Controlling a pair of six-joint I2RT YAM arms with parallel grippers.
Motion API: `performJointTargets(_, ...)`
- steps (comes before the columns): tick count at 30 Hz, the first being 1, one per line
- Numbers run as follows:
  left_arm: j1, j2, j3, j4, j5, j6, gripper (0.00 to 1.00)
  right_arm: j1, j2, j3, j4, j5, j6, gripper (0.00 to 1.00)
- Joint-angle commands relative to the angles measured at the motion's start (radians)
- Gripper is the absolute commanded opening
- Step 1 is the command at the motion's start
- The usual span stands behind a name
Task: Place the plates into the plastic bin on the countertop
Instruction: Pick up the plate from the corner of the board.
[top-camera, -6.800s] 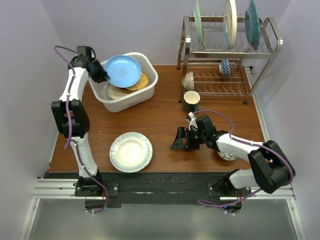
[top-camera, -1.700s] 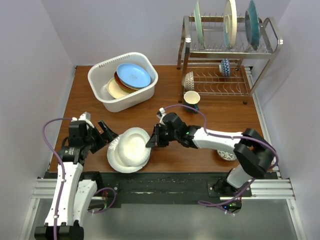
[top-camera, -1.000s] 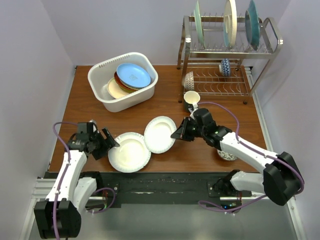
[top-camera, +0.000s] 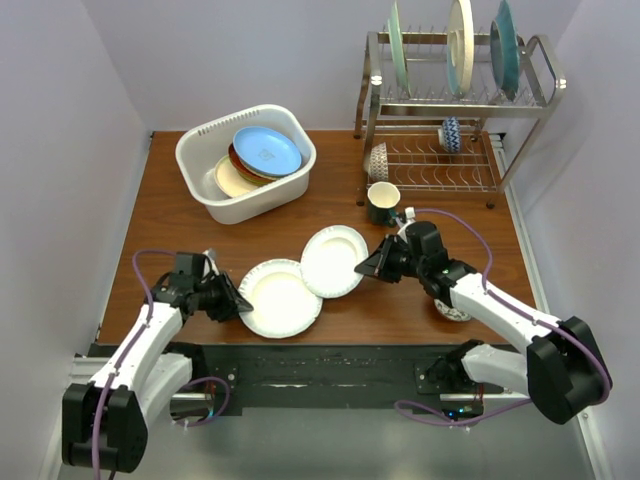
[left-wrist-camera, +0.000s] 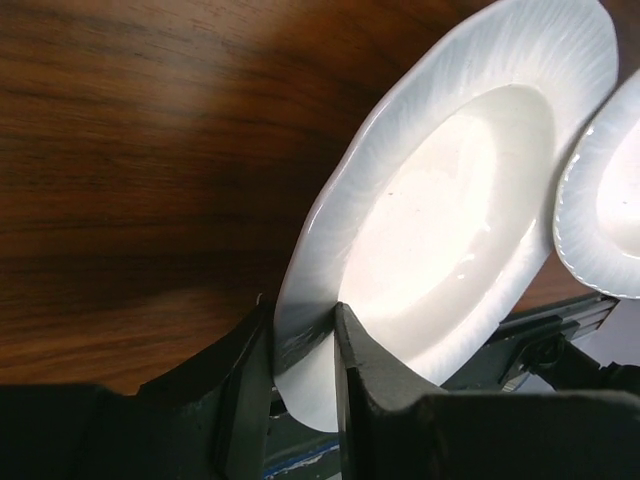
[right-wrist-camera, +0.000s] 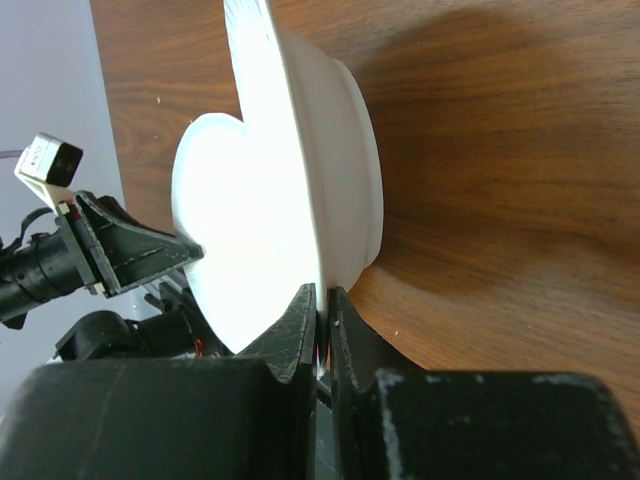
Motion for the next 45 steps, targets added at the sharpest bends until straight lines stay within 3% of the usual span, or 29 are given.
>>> performJointTargets(1, -0.013, -0.036, 0.107, 0.008, 0.001, -0.029, 0.00, -0.002, -0.014, -0.016, 0.019, -0.067, 0.000, 0.00)
performJointTargets(12, -0.013, -0.044, 0.288, -0.038, -0.045, -0.020, 0.00, -0.062, -0.057, -0.033, 0.032, -0.101, 0.016, 0.00)
performJointTargets(22, -0.013, -0.016, 0.311, -0.033, -0.045, -0.001, 0.00, -0.082, -0.049, -0.053, 0.039, -0.124, 0.019, 0.00)
performJointTargets(34, -0.013, 0.042, 0.567, -0.107, -0.078, 0.015, 0.00, -0.095, -0.047, -0.064, 0.039, -0.135, 0.010, 0.00)
performJointTargets(45, -0.013, 0.101, 0.682, -0.113, -0.048, 0.037, 0.00, -0.098, -0.021, -0.081, 0.078, -0.155, 0.012, 0.00)
